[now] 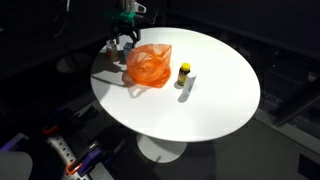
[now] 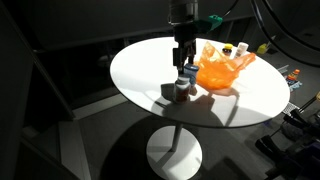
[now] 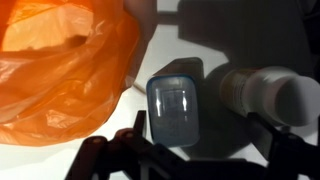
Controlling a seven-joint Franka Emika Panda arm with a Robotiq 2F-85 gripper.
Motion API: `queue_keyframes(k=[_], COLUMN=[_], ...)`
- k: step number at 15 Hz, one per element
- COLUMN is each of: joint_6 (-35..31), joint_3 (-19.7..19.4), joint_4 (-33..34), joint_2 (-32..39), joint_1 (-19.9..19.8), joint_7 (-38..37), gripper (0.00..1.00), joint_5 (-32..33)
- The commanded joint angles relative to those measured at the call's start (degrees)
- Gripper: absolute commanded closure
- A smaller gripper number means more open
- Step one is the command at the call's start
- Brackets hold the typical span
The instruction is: Pick up the mentos container and put it in the orange plastic
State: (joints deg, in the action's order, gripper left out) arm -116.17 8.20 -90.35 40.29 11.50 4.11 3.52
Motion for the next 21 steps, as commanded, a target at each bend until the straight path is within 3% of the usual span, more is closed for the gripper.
queue_keyframes(k=[1,9,21], joint_6=[-0.3,-0.4,-9.2], joint_3=[-0.1,-0.1,-1.4], joint_4=[0.2,0.2,-9.2], joint_2=[0.1,0.3,-4.6], joint_1=[0.1,0.2,2.6], joint_7=[0.0,0.0,-5.5], gripper=[0.00,0.00,0.00], joint_5=[-0.3,-0.4,1.6])
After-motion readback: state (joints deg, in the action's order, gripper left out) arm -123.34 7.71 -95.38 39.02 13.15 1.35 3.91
